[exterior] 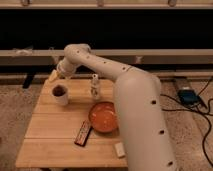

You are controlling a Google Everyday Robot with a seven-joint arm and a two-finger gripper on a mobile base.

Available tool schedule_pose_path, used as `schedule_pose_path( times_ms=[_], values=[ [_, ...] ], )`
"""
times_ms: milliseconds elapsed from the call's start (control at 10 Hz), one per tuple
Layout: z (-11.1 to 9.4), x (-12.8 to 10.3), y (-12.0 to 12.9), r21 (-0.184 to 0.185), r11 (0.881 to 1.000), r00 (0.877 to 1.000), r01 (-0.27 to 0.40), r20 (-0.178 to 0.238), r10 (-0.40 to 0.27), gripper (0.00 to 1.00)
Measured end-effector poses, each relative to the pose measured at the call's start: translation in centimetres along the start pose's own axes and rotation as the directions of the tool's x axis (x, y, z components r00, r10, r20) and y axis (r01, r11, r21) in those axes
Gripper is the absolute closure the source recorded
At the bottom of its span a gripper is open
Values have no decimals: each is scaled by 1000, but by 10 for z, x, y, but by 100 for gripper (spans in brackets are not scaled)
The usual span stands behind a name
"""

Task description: Place the pepper in the ceramic cup

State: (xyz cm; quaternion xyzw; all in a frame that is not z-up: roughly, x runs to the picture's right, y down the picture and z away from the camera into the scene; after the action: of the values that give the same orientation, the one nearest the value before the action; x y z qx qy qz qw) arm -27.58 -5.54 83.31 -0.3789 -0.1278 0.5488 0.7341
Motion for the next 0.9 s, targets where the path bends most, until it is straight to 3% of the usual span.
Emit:
schedule_pose_path(
  times_ms=[400, 500, 700, 900],
  values=[
    [-36, 0, 10, 9, 998, 998, 57, 32, -58, 20],
    [-52, 5, 15, 38, 992, 993, 118, 20, -119, 20],
    [-60, 16, 28, 78, 978, 981, 192, -11, -191, 20],
    [-63, 20, 29, 89, 974, 978, 207, -19, -206, 20]
  ],
)
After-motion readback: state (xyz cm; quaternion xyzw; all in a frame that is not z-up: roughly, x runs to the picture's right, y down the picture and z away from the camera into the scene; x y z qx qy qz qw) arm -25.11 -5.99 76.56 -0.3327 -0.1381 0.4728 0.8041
